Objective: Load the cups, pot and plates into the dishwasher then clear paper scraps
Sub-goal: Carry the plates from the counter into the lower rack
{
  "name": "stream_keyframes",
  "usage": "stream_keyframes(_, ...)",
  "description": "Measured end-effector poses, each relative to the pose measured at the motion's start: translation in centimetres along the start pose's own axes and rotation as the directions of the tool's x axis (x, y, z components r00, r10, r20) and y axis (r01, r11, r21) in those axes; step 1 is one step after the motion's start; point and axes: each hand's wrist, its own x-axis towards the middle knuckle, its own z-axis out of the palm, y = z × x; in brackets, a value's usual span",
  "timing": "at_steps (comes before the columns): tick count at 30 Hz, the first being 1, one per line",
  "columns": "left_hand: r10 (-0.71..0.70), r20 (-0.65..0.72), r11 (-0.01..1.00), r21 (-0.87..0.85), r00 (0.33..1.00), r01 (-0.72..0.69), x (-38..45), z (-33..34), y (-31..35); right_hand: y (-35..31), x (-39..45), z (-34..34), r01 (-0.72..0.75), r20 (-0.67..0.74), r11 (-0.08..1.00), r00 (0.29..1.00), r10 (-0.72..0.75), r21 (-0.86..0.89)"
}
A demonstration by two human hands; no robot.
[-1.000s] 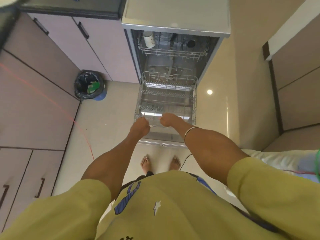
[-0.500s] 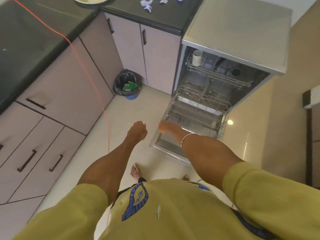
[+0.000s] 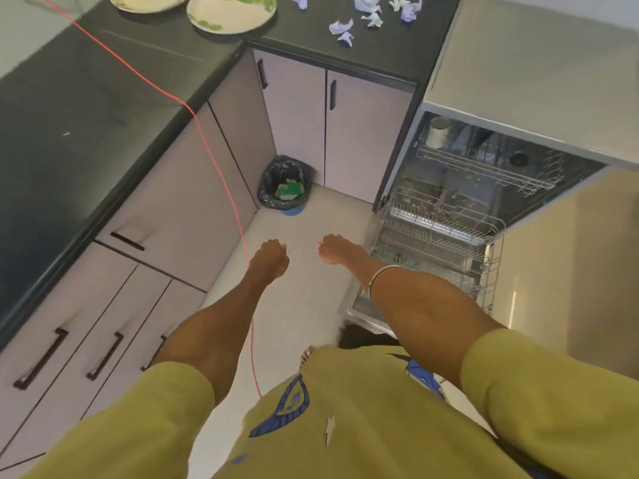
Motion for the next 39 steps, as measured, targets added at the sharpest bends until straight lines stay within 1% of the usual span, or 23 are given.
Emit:
stream_keyframes(2, 0.002, -0.002, 1.0, -0.02, 1.0, -0.002, 2.1, -1.1, -0.2, -0.1, 1.5, -1.2, -0.014, -0.009, 1.0, 1.0, 0.014, -0.002)
stream_keyframes(6, 0.002, -0.052, 0.997, -0.078, 0.999, -0.006, 6.7, -2.7, -0.5, 0.3, 5.9, -4.2, -0.039, -0.052, 0.999, 0.998, 0.039, 0.003)
stream_keyframes(8, 0.017, -0.038, 0.996, -0.081, 0.999, -0.02, 9.3, -3.8, -0.4, 0.2, 8.5, -6.3, -0.061, -0.082, 0.998, 0.995, 0.062, 0.014)
stream_keyframes(11, 0.067, -0.019, 0.995, -0.075, 0.998, -0.069, 13.1, -6.9, 0.5, -0.8, 12.1, -11.0, -0.067, -0.135, 0.994, 0.988, 0.078, 0.085)
stream_keyframes(13, 0.115, -0.033, 0.991, -0.057, 0.993, -0.117, 15.5, -9.1, 1.1, -1.5, 14.2, -14.2, -0.031, -0.165, 0.995, 0.985, 0.046, 0.092)
stream_keyframes(15, 0.122, -0.045, 0.991, -0.058, 0.992, -0.124, 18.4, -11.4, 1.5, -1.8, 16.2, -17.4, 0.009, -0.185, 0.994, 0.983, 0.011, 0.11)
stream_keyframes(16, 0.122, -0.067, 0.991, -0.046, 0.99, -0.126, 20.1, -12.5, 1.6, -1.7, 17.0, -19.1, 0.008, -0.2, 0.992, 0.98, 0.018, 0.127)
stream_keyframes(19, 0.076, -0.116, 0.994, -0.07, 0.99, -0.085, 25.3, -15.2, 2.2, -1.0, 19.4, -23.5, 0.038, -0.223, 0.996, 0.975, -0.018, 0.084)
stream_keyframes(21, 0.073, -0.151, 0.992, -0.089, 0.986, -0.087, 27.7, -16.2, 2.6, -0.8, 21.2, -25.5, 0.062, -0.227, 0.997, 0.973, -0.051, 0.041)
stream_keyframes(23, 0.092, -0.132, 0.993, -0.062, 0.987, -0.101, 29.1, -17.8, 3.6, -1.1, 22.2, -27.5, 0.051, -0.232, 0.998, 0.972, -0.044, 0.025)
stream_keyframes(25, 0.121, -0.109, 0.991, -0.036, 0.987, -0.126, 30.6, -19.9, 4.8, -1.3, 23.3, -29.6, 0.05, -0.271, 0.993, 0.962, -0.02, 0.104)
stream_keyframes(28, 0.15, -0.136, 0.985, -0.061, 0.979, -0.159, 33.7, -22.7, 5.8, -1.5, 25.9, -32.8, 0.054, -0.371, 0.983, 0.929, 0.016, 0.178)
stream_keyframes(30, 0.159, -0.175, 0.978, -0.108, 0.972, -0.179, 36.7, -24.5, 6.0, -1.7, 28.1, -35.4, 0.084, -0.431, 0.976, 0.902, 0.011, 0.201)
stream_keyframes(33, 0.141, -0.233, 0.973, -0.145, 0.962, -0.178, 41.7, -27.5, 6.4, -2.1, 30.7, -40.1, 0.113, -0.487, 0.981, 0.873, -0.021, 0.16)
stream_keyframes(36, 0.155, -0.322, 0.98, -0.071, 0.934, -0.187, 45.9, -31.3, 7.2, -2.2, 33.5, -44.6, 0.132, -0.539, 0.981, 0.841, -0.035, 0.143)
stream_keyframes(39, 0.174, -0.444, 0.98, -0.008, 0.879, -0.198, 49.6, -34.9, 7.6, -2.2, 36.4, -48.7, 0.126, -0.563, 0.98, 0.827, -0.016, 0.156)
